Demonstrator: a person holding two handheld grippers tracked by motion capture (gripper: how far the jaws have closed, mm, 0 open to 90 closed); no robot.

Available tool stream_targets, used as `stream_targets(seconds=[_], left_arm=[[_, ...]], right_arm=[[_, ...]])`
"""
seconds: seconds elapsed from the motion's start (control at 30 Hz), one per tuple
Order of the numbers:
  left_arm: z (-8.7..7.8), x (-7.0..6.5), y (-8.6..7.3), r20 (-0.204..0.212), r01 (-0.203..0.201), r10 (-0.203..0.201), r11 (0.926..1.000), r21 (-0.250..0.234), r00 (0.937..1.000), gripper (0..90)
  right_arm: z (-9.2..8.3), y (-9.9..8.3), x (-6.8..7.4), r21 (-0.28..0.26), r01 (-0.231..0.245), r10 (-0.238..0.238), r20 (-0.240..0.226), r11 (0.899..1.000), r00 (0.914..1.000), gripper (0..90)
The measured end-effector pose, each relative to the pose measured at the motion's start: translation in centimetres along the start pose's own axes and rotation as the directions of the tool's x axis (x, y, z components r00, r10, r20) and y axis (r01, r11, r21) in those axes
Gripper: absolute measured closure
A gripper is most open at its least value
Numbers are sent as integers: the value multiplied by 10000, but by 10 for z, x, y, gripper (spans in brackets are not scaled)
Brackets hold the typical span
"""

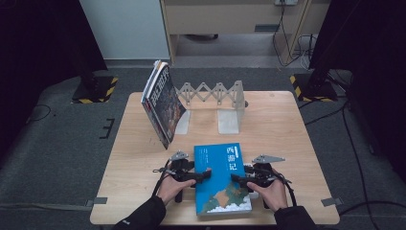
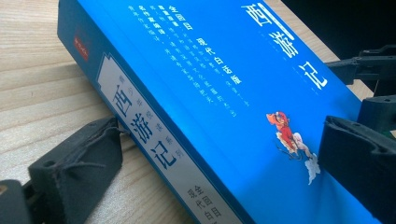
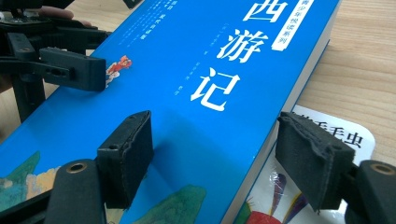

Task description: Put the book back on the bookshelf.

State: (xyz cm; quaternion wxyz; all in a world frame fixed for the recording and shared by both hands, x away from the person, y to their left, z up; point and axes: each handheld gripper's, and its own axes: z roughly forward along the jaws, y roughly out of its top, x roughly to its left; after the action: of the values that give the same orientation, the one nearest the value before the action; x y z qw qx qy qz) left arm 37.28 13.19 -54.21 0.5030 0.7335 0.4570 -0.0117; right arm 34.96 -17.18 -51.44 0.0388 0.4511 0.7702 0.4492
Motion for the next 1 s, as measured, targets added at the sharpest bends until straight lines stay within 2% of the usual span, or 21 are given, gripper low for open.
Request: stream_targets(seconds=[0.17,0.23,0.33,0.5,0.6,0.67,0.8,0.9,1.0], left_arm=[[-3,3,1,112,469,-469,9989,-34,9988,80],[-3,3,1,118,533,-533,9986,-30,9985,87],[-6,6,2,251,1130,-1132,9936,80,9933,156],[-11,7,5,259,1364,-1365,9906,52,9903,233],[-14,7,8,204,1284,-1287,9916,158,9915,266],[-16,6,9,256,1375,-1376,9905,72,9902,289],[-22,5,13,529,1433,-1422,9895,-172,9884,365],[-24,3,15,699,1369,-1342,9899,-359,9885,390],[-26,1,16,910,1445,-1399,9885,-454,9860,417]], right_arm=[[0,0,0,5,-59,59,-22,10000,10000,273],[1,0,0,-18,-101,101,-35,9999,9999,272],[1,-1,0,-51,-160,159,-54,9999,9999,271],[1,-1,-1,-17,-251,250,-112,9997,9996,270],[1,-2,-2,-49,-259,259,-148,9997,9996,268],[1,-2,-2,-52,-297,296,-150,9995,9994,267],[1,-2,-3,-61,-423,421,-198,9991,9989,260],[0,-3,-4,-50,-486,485,-207,9988,9986,256],[0,-3,-5,-36,-524,523,-283,9986,9982,256]])
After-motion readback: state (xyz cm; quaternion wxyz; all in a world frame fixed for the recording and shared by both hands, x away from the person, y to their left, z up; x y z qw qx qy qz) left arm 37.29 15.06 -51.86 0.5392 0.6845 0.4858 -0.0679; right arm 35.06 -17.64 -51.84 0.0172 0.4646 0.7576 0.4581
